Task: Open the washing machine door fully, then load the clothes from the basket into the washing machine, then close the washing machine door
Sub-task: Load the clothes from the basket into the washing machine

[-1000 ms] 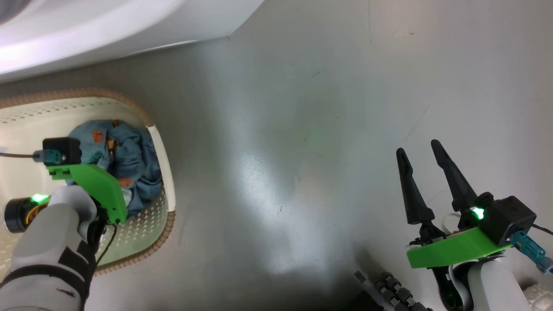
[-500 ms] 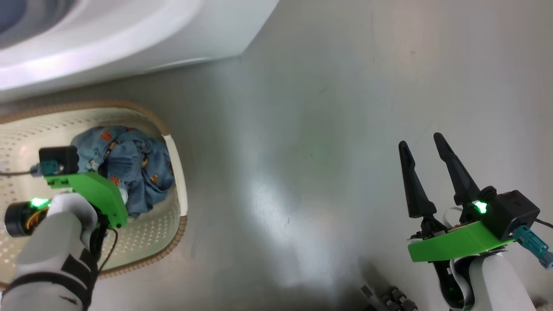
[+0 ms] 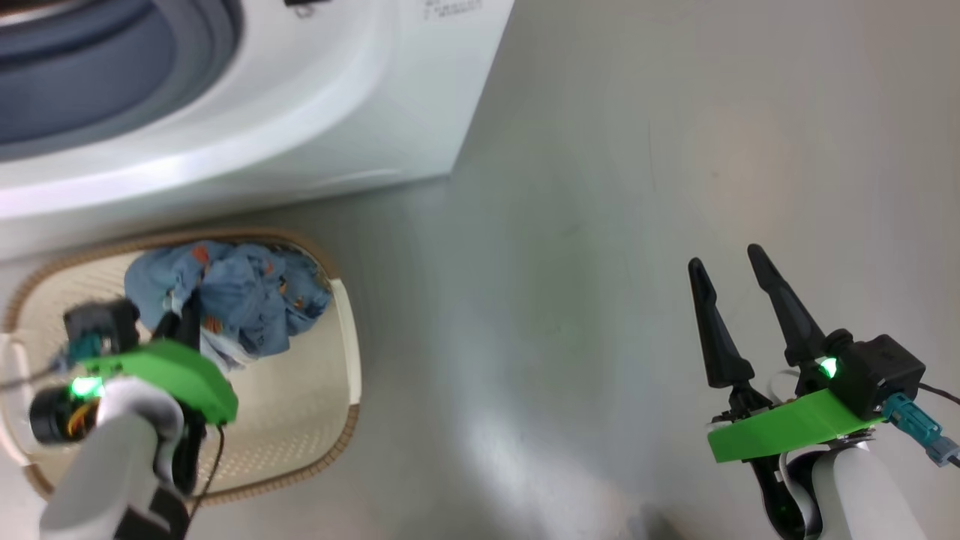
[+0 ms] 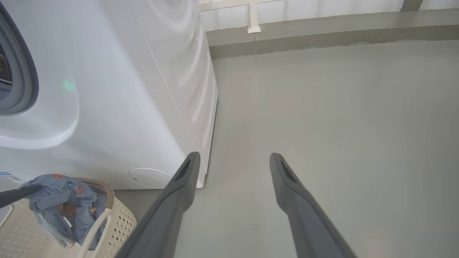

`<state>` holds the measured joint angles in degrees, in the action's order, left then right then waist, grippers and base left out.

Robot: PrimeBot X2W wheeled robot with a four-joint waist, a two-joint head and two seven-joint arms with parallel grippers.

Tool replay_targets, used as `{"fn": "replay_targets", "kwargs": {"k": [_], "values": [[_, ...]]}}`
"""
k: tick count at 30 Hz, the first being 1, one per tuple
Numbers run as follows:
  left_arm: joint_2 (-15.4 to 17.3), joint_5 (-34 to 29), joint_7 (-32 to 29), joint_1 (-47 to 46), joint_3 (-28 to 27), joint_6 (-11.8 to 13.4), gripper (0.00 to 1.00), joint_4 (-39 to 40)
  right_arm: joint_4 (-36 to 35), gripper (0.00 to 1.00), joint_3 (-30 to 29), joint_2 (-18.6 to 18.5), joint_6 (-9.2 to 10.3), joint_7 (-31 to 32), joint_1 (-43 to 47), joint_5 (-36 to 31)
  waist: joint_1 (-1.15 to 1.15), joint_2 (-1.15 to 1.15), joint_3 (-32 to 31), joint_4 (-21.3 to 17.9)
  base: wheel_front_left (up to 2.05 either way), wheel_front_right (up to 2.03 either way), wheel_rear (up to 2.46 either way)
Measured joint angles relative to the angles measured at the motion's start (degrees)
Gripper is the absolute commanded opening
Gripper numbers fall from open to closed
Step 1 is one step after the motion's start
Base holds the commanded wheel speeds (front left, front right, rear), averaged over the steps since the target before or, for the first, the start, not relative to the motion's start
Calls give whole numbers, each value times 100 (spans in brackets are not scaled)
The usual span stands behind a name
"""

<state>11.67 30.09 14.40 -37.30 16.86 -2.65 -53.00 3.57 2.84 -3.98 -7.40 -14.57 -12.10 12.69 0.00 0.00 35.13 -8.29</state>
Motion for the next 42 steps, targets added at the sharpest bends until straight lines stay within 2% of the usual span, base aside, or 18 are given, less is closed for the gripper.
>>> {"fn": "replay_targets", "kwargs": {"k": [9, 16, 22, 33, 42], "values": [[-124, -470, 0, 1529, -966, 243, 0, 1974, 155, 100, 11, -42, 0, 0, 226, 52, 0, 0, -758, 120, 0, 0, 0], [-366, -965, 8, 2479, -1720, 234, 0, 3400, 236, 100, 36, -52, 0, 0, 374, 56, 0, 0, -1327, 167, 0, 0, 0], [-592, -1439, 8, 3052, -2138, 142, 0, 4315, 311, 100, 57, -67, 0, 0, 552, 56, 0, 0, -1780, 171, 0, 0, 0], [-832, -1844, 23, 3836, -2588, 31, 0, 5325, 380, 100, 82, -120, 0, 0, 887, 56, 0, 0, -2531, 125, 0, 0, 0], [-897, -1973, 23, 4450, -2685, 32, 0, 5631, 352, 100, 85, -152, 0, 0, 1063, 49, 0, 0, -2936, 109, 0, 0, 0]]}}
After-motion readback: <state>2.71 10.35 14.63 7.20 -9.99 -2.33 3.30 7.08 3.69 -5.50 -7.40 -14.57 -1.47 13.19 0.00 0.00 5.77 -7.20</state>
